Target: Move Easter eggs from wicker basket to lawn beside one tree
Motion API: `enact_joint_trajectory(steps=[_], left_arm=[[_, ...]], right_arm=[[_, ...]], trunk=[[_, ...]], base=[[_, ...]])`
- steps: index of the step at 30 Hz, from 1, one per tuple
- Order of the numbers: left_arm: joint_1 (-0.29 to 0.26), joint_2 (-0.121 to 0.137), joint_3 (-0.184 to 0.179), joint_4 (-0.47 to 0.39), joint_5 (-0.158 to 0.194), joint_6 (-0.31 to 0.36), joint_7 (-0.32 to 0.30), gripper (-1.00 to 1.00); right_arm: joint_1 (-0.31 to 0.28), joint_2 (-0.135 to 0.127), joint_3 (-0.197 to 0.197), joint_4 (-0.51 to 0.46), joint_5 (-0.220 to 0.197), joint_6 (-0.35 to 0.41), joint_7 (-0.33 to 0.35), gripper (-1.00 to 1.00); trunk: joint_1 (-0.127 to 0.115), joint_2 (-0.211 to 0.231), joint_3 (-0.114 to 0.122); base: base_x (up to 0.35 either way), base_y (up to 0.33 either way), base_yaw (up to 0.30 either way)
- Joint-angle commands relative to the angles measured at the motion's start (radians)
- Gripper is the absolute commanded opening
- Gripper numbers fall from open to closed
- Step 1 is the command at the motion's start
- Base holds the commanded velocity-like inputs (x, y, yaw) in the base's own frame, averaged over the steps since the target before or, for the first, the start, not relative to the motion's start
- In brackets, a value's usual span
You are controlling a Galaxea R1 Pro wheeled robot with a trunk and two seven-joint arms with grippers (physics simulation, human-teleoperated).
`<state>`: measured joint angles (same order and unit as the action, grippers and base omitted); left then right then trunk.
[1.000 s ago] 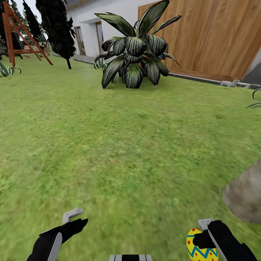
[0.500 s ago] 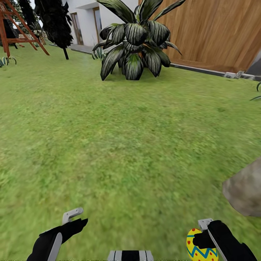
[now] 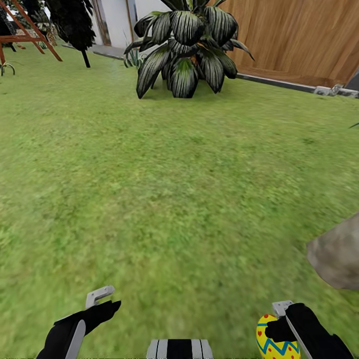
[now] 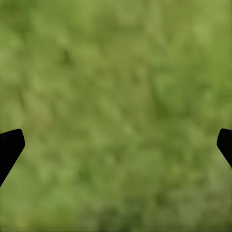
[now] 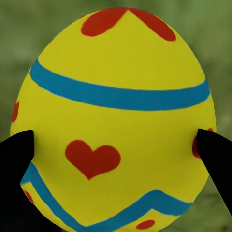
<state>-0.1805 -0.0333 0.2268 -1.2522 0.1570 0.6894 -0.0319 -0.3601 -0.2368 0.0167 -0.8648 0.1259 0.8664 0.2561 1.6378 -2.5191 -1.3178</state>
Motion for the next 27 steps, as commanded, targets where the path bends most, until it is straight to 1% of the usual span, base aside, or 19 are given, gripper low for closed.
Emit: enact_joint_trajectory(steps=[1,16,21,25,27], left_arm=[[-0.001,-0.002,0.003,-0.001,0.003,0.006,-0.003,1.00],[-0.001,-0.002,0.003,-0.001,0.003,0.006,-0.003,1.00],[-0.001,-0.002,0.002,-0.001,0.004,0.006,-0.003,1.00],[-0.001,-0.002,0.002,-0.001,0.004,0.007,-0.003,1.00],[-0.001,-0.002,0.002,-0.001,0.004,0.006,-0.004,1.00]], right_arm=[[0.000,-0.001,0.002,-0.001,0.011,0.003,0.008,-1.00],[0.000,0.000,0.002,-0.001,0.011,0.003,0.008,-1.00],[0.000,0.001,0.003,-0.001,0.012,0.003,0.008,-1.00],[0.000,0.001,0.003,-0.001,0.012,0.003,0.008,-1.00],[0.000,0.001,0.003,-0.001,0.012,0.003,0.008,-1.00]], trunk=[[0.000,-0.001,-0.005],[0.007,-0.004,-0.063],[0.007,-0.004,-0.063],[0.009,-0.005,-0.078],[0.009,-0.005,-0.078]], base=[[0.000,0.000,0.000],[0.000,0.000,0.000],[0.000,0.000,0.000],[0.000,0.000,0.000],[0.000,0.000,0.000]])
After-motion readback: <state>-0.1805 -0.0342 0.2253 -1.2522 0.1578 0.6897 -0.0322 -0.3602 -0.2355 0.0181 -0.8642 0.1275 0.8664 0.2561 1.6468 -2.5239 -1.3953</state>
